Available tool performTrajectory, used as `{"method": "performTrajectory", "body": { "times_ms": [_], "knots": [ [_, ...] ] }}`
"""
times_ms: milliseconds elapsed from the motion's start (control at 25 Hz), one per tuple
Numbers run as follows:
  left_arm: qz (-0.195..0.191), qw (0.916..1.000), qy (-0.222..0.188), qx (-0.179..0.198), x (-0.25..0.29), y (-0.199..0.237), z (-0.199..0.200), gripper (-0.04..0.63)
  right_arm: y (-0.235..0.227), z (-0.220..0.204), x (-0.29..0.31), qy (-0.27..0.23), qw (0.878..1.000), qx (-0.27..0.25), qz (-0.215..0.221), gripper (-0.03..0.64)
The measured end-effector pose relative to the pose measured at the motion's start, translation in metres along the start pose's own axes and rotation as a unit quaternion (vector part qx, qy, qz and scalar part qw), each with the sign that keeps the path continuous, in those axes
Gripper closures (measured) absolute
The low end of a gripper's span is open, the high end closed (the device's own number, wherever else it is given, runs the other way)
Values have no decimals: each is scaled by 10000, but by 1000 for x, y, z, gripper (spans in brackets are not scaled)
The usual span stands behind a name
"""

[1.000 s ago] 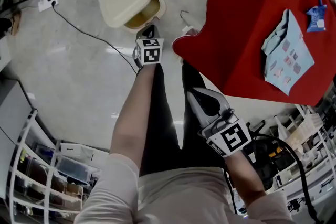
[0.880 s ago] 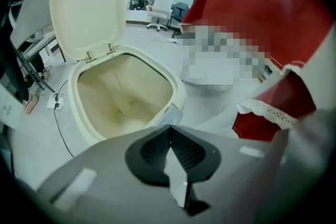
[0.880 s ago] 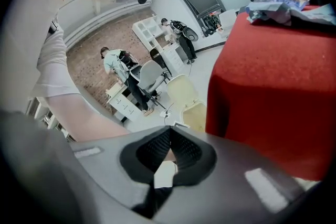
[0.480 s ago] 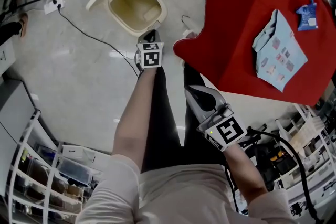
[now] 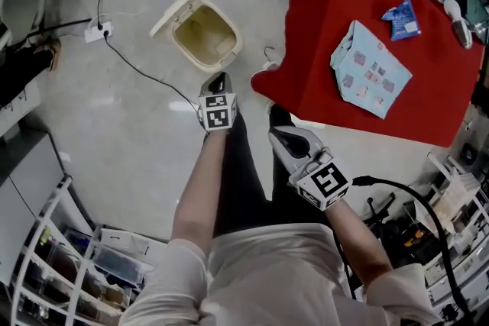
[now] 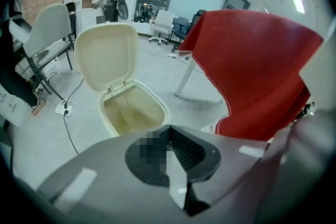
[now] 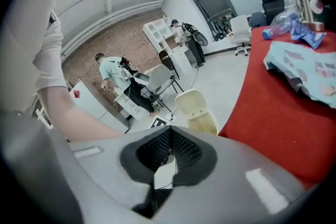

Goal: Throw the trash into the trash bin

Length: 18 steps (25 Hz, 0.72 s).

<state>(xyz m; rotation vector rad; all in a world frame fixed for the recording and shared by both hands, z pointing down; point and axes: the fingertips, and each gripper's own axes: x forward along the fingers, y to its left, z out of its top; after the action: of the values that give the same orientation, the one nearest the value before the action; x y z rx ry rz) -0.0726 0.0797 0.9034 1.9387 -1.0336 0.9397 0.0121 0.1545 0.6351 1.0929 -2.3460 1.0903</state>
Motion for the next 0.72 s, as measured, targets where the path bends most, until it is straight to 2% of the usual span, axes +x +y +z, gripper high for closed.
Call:
{"method": "performTrajectory", "body": {
  "times_ms": [160, 480, 720],
  "knots": [
    [-64, 9996, -235, 108, -43, -17, 31, 591, 4, 13, -16, -70, 9999, -94, -75, 617],
    [-335, 9980, -389, 358, -118, -52, 78, 591, 15, 52, -52, -242, 9989, -207, -353, 617],
    [-526, 9960, -489, 538, -181, -82, 96, 591, 17, 76, -84, -359, 9975, -360, -486, 617]
  ]
}}
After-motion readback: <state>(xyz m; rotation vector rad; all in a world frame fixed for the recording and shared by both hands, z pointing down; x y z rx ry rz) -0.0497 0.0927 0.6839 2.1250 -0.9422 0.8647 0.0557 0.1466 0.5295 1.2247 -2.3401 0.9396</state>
